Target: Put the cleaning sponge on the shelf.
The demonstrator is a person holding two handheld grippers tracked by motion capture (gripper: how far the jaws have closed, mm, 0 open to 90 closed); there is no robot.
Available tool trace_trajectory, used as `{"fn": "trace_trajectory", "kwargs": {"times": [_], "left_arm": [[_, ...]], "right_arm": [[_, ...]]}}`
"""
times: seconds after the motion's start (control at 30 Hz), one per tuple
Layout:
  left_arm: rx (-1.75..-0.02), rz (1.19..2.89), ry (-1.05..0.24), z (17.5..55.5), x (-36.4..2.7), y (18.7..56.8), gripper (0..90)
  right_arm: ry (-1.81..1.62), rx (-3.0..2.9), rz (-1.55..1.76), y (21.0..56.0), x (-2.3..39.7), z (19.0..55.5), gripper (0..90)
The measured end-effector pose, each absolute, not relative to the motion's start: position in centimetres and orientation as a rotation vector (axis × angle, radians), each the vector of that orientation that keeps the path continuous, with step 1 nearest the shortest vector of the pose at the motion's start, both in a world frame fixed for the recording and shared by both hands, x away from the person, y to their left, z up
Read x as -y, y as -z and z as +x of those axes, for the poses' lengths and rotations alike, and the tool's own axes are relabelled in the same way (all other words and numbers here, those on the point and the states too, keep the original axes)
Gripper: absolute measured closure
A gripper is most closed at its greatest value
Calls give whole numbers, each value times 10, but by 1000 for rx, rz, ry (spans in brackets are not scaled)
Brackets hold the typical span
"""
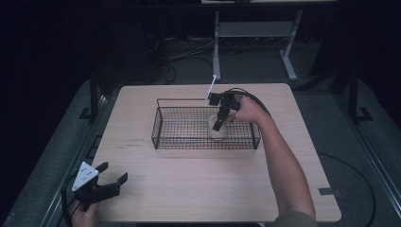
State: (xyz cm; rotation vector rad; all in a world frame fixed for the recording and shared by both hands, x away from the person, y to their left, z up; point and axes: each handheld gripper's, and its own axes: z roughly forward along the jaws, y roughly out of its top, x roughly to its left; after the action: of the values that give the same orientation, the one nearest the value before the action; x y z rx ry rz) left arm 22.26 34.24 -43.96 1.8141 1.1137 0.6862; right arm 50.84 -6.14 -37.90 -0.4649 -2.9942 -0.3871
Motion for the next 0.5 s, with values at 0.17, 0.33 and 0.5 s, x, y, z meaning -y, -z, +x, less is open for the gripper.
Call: {"fn": "trace_trajectory", "kwargs": {"times": [0.17,0.33,0.5], "left_arm": [[-1114,1814,-685,223,-342,440,137],[-1111,1815,-686,223,-341,440,137],[-1111,1817,-687,223,-341,440,137]], "right_arm": [[431,2975,-478,386,65,508,280],[401,2983,-471,390,64,507,268],[409,2985,-486,388,65,507,242]]}}
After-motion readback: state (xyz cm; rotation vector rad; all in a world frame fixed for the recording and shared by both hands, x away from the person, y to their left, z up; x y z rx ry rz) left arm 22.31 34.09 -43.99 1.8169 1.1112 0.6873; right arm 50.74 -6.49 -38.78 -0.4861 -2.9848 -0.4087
